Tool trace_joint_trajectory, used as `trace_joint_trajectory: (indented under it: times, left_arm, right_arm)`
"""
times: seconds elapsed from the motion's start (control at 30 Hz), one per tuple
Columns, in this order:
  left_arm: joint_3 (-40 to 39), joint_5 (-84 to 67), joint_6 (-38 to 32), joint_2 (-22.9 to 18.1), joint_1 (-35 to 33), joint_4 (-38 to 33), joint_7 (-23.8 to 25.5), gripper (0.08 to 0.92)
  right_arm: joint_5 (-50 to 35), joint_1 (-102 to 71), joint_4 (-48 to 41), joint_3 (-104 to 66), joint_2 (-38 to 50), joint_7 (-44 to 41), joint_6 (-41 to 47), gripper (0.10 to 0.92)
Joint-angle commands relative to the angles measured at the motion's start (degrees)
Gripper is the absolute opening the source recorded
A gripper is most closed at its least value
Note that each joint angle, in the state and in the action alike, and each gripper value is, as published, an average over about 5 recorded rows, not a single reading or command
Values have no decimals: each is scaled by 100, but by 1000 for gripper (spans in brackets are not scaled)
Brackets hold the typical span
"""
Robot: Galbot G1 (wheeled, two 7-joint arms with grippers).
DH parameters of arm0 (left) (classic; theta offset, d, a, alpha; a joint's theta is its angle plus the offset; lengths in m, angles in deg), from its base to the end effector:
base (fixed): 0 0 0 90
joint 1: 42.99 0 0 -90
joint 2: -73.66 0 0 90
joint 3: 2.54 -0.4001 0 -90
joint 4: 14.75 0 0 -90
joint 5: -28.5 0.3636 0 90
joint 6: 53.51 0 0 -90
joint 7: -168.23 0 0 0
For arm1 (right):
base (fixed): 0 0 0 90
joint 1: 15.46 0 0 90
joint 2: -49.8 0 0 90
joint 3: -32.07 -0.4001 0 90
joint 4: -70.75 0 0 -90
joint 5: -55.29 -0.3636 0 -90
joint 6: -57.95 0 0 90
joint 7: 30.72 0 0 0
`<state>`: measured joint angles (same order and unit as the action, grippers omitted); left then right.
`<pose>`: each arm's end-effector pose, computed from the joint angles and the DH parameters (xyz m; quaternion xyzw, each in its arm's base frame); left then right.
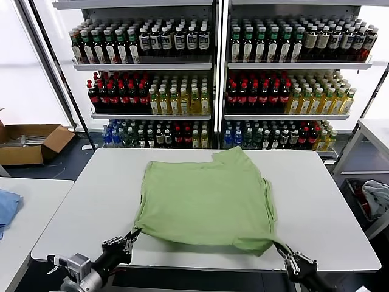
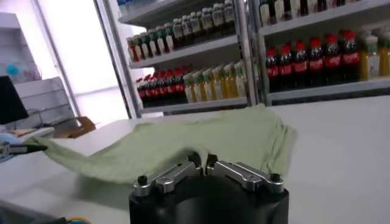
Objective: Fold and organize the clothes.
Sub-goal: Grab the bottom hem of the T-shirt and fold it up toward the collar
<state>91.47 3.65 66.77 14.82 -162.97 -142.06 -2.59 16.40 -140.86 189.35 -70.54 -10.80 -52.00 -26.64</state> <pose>0.1783 0.1103 -0.2683 -0.1976 -0.9539 -0.0461 0.2211 0.1597 -0.1717 -0.3131 0.2172 -0.9700 -0.0791 0.0757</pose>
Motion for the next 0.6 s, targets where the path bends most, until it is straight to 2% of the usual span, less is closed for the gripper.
trace_joint_trajectory:
  times: [0.03, 0.33, 0.47, 0.6]
  left_arm:
    - [-684, -834, -8, 857, 2108, 1504, 142, 84]
    - [-1662, -826, -30, 619, 3315, 2926, 142, 84]
    - [-1741, -676, -49, 440, 3415, 3204, 78, 85]
    - [-1506, -555, -55, 338, 3189, 3087, 11, 101]
  right_arm:
    - [-180, 1988, -911, 823, 574, 540, 140, 117]
    - [354, 3285, -2439, 2129, 425, 627, 234, 117]
    - [489, 3428, -2469, 2373, 394, 730, 499, 126]
    - [562, 3195, -2203, 2230, 403, 888, 604, 217]
